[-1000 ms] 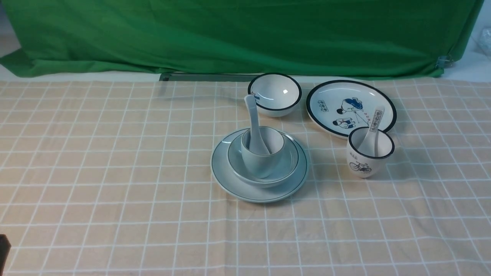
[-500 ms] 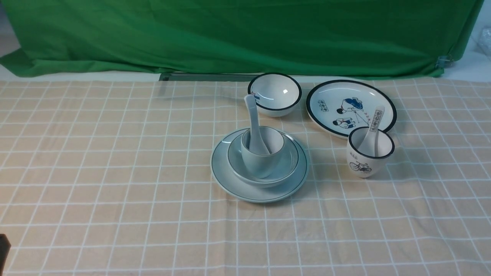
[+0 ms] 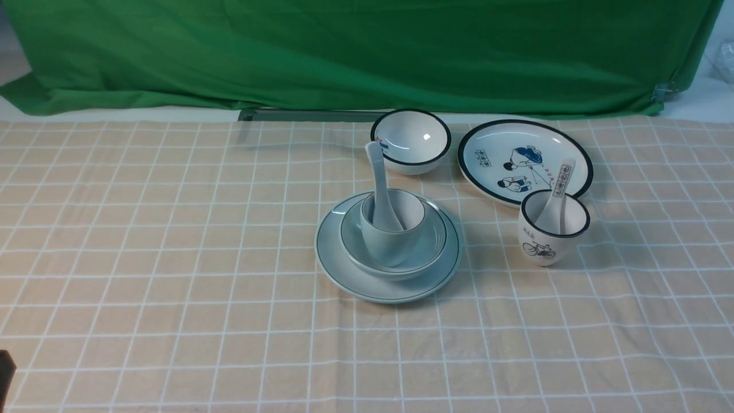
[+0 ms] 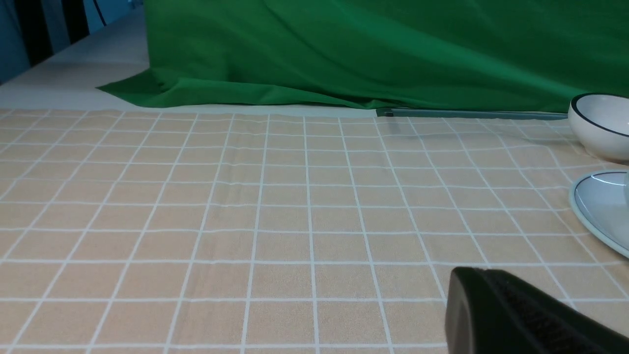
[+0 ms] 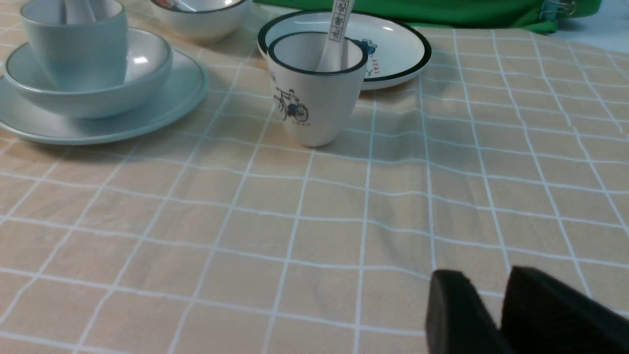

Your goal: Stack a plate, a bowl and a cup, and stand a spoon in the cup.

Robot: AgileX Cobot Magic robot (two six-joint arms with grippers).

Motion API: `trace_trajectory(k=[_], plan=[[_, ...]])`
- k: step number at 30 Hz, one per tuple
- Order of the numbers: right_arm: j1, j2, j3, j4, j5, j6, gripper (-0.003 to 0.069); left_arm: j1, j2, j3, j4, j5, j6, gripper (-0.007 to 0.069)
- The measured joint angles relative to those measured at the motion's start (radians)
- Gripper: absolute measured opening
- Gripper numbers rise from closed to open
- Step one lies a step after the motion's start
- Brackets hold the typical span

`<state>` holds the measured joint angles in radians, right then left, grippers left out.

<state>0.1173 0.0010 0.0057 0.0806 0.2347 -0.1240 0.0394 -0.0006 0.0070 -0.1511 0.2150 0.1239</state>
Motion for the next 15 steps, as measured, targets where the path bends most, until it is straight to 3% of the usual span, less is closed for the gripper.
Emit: trace_trajectory(k=[15], plan=[[0.000,0.000,0.000,0.000,0.000,0.000,0.0217,0.000,0.000,0.000,0.000,0.000,0.000,0.0002]])
